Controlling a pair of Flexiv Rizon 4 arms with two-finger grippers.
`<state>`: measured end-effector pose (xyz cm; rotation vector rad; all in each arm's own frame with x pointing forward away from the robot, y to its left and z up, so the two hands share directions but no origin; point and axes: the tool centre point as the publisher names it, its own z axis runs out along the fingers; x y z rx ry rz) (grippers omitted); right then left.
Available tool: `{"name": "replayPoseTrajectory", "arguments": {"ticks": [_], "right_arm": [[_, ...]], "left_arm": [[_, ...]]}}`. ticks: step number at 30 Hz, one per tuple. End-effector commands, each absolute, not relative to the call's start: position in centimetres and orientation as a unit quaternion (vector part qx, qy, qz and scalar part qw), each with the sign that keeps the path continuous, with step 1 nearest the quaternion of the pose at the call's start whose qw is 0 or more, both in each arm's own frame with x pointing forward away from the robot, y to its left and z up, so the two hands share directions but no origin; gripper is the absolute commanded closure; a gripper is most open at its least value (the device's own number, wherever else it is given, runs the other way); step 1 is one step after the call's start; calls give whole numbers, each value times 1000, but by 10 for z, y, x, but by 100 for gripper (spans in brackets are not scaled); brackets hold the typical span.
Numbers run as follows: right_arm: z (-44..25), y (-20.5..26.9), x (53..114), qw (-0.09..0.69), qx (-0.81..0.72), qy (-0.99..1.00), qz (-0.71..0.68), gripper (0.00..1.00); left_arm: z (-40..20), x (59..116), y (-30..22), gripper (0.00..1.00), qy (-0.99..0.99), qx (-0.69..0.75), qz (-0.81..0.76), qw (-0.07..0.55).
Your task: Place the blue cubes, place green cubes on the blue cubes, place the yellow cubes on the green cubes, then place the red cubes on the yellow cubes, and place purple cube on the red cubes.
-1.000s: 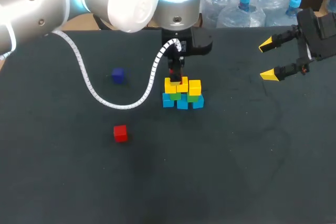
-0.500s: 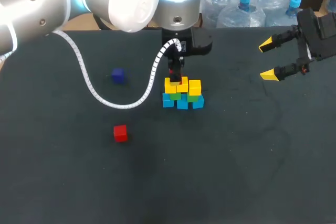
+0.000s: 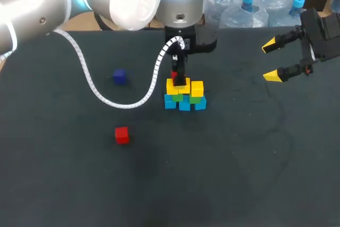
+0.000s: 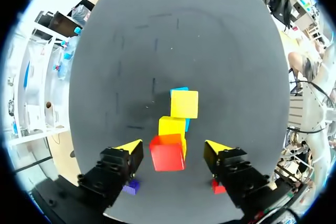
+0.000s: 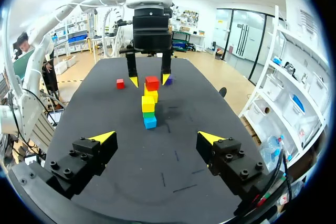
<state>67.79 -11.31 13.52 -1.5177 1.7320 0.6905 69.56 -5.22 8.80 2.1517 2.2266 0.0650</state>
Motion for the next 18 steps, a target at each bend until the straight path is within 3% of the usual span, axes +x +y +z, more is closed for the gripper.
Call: {"name": "replayPoseTrajectory", "arguments": {"ticks": [1, 4, 6, 18], "right_arm": [[135, -113, 678, 361, -589, 671, 268, 0], [135, -113, 678, 361, -589, 671, 268, 0], [135, -113, 678, 361, -589, 671, 268, 0], [135, -113, 678, 361, -589, 671, 268, 0]], "left_arm": [[95, 692, -42, 15, 716, 696, 23, 51], [101, 692, -30, 11, 724, 686, 29, 68], [106, 690, -24, 0, 728, 680, 32, 78], [124, 649, 21, 0, 750, 656, 55, 71]]}}
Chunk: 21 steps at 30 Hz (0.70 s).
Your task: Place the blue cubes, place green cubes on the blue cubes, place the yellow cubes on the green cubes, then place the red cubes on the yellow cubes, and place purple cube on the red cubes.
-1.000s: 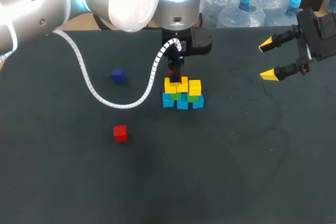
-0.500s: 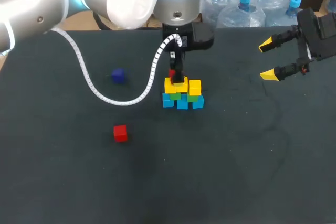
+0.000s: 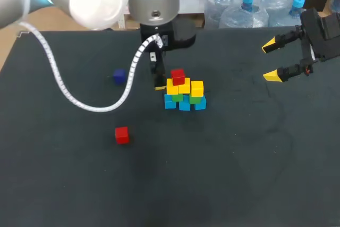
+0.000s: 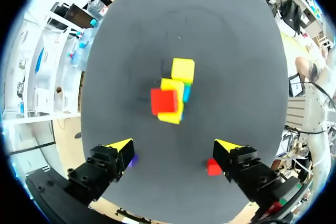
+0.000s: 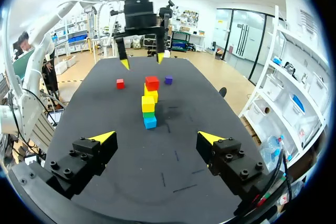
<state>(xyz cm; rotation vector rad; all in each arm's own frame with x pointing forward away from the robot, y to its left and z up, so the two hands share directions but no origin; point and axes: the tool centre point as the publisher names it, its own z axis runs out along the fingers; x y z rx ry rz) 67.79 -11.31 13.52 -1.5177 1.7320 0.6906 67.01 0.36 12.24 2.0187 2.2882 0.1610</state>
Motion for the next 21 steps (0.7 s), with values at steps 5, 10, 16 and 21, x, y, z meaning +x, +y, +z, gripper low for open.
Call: {"name": "replayPoseTrajectory", "arguments": {"ticks": [5, 10, 16, 21], "right_arm": [[135, -113, 678, 361, -589, 671, 268, 0], [135, -113, 678, 361, -589, 671, 268, 0], [135, -113, 678, 361, -589, 671, 268, 0], [135, -113, 678, 361, -589, 671, 268, 0]], "left_arm": [[114, 624, 38, 0, 765, 639, 49, 65], [100, 598, 65, 0, 787, 610, 6, 90], [91, 575, 83, 0, 799, 595, -2, 90], [90, 571, 89, 0, 788, 609, 6, 92]]}}
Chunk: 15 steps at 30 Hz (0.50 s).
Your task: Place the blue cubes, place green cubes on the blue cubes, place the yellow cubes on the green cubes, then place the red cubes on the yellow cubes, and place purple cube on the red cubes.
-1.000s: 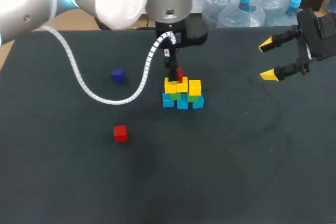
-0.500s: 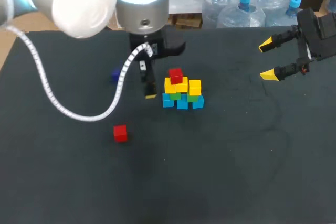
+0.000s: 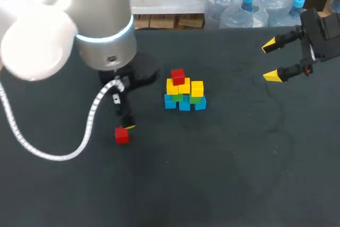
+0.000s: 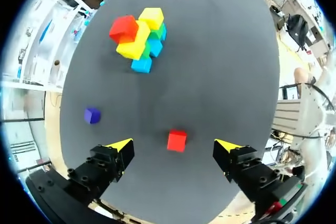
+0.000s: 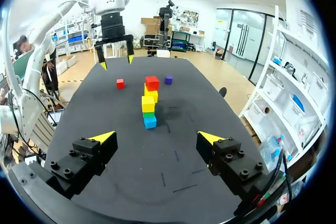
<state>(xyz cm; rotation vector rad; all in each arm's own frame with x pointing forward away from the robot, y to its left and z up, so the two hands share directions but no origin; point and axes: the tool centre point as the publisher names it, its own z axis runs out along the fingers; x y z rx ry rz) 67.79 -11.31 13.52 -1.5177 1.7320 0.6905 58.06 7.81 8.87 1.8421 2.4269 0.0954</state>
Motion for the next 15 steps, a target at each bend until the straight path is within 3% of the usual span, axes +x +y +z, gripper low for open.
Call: {"name": "replayPoseTrajectory", "arguments": {"ticks": [1, 9, 15], "right_arm": [[135, -113, 678, 361, -589, 671, 268, 0], [135, -113, 678, 361, -589, 671, 268, 0], [135, -113, 678, 361, -589, 671, 268, 0]], "left_arm": [[90, 571, 90, 0, 784, 613, -1, 96], [77, 564, 82, 0, 770, 631, -34, 88], [60, 556, 74, 0, 764, 643, -43, 40]]}}
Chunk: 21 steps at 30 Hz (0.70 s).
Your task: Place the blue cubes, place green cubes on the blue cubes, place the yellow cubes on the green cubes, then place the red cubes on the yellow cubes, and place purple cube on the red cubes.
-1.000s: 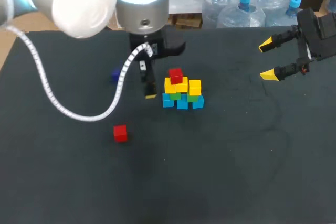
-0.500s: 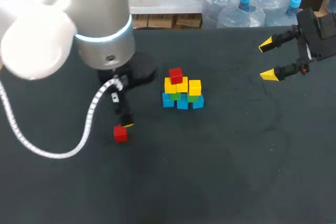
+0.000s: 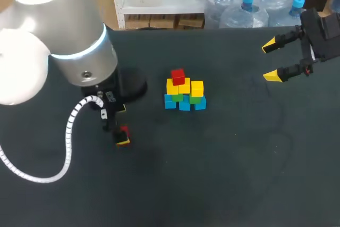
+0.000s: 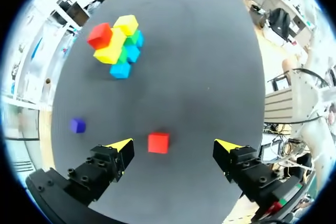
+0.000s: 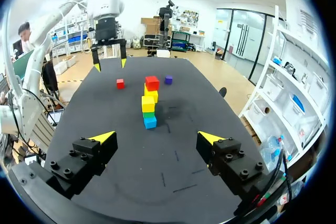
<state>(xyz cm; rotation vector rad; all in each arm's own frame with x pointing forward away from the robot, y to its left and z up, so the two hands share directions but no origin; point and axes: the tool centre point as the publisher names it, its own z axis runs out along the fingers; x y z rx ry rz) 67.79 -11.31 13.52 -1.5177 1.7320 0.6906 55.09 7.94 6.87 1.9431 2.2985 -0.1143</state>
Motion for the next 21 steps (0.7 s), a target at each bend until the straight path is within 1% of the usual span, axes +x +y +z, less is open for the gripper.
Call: {"name": "replayPoseTrajectory", "arguments": {"ticks": [1, 3, 5, 13, 15, 21], "right_arm": [[135, -113, 678, 361, -589, 671, 268, 0], [135, -113, 678, 361, -589, 671, 268, 0], [135, -113, 678, 361, -589, 671, 268, 0], [135, -113, 678, 361, -589, 671, 268, 0], [135, -113, 678, 361, -589, 671, 268, 0], [135, -113, 678, 361, -589, 671, 268, 0]], "left_arm": [[59, 554, 73, 0, 762, 645, -44, 31], [57, 551, 69, 0, 760, 649, -35, 5], [56, 549, 68, 0, 762, 647, -34, -7], [41, 540, 65, 0, 775, 629, -48, -15], [36, 538, 66, 0, 780, 624, -42, -26], [19, 528, 83, 0, 794, 607, -38, -19]]}}
